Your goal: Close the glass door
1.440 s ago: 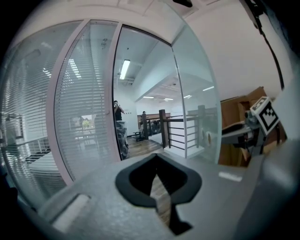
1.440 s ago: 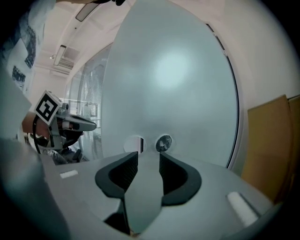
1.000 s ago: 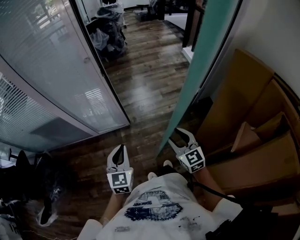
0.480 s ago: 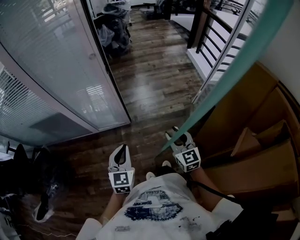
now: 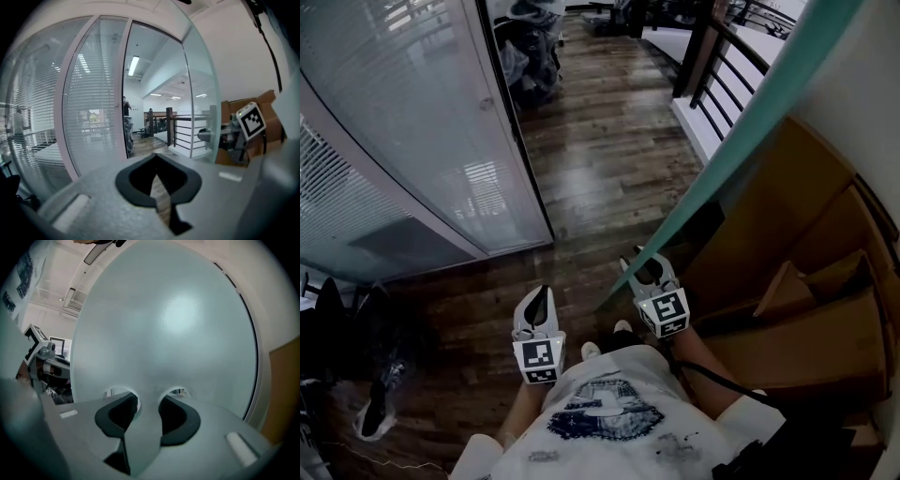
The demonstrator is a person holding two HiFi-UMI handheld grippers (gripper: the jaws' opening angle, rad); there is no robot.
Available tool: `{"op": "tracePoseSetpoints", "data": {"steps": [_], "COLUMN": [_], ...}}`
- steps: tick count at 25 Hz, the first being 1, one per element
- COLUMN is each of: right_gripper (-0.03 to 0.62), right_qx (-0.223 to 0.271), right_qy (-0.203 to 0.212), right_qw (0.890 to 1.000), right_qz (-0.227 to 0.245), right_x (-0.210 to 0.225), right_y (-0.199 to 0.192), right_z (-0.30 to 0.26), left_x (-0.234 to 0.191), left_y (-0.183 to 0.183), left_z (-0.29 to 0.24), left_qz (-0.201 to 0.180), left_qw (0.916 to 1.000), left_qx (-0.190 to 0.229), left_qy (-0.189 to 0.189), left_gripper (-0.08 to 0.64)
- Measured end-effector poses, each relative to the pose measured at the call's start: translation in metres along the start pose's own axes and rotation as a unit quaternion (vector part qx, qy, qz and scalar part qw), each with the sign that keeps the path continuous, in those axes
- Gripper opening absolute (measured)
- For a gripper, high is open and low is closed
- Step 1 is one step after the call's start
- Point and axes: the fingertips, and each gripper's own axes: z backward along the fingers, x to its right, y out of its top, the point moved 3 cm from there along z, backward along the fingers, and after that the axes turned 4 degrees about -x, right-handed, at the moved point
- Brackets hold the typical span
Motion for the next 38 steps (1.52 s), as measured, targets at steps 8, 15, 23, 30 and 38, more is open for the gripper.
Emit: {"op": "tracePoseSetpoints", "data": {"steps": [8,15,23,30,38], "right_gripper": [0.141,0.141,0.141,0.141,0.140], "right_qx": [0.002,0.002,-0.002,0.004,0.014], "right_qy": [0.003,0.000,0.000,0.006,-0.003], "right_qw": [1.000,1.000,1.000,1.000,1.000], "right_qz": [0.006,0.008,0.010,0.011,0.013], "right_x": [-0.004,-0.006,-0.007,-0.009,-0.011], "right_y": [0.012,0.018,0.029,0.035,0.042], "right_z": [-0.029,-0.058,-0.089,-0.113,-0.146], "left_x": [-0.011,-0.033,-0.048,-0.067,-0.099], "left_y": [0.003,-0.001,-0.005,-0.018,-0.001], "left_z": [0.006,0.018,0.025,0.023,-0.002], "left_qz": [0.013,0.022,0.034,0.048,0.040], "left_qw": [0.9998,0.9989,0.9973,0.9946,0.9931], "left_qx": [0.005,0.006,-0.001,-0.017,-0.013], "left_qy": [0.013,0.040,0.064,0.090,0.110], "left_gripper": [0.003,0.003,0.003,0.003,0.003]}}
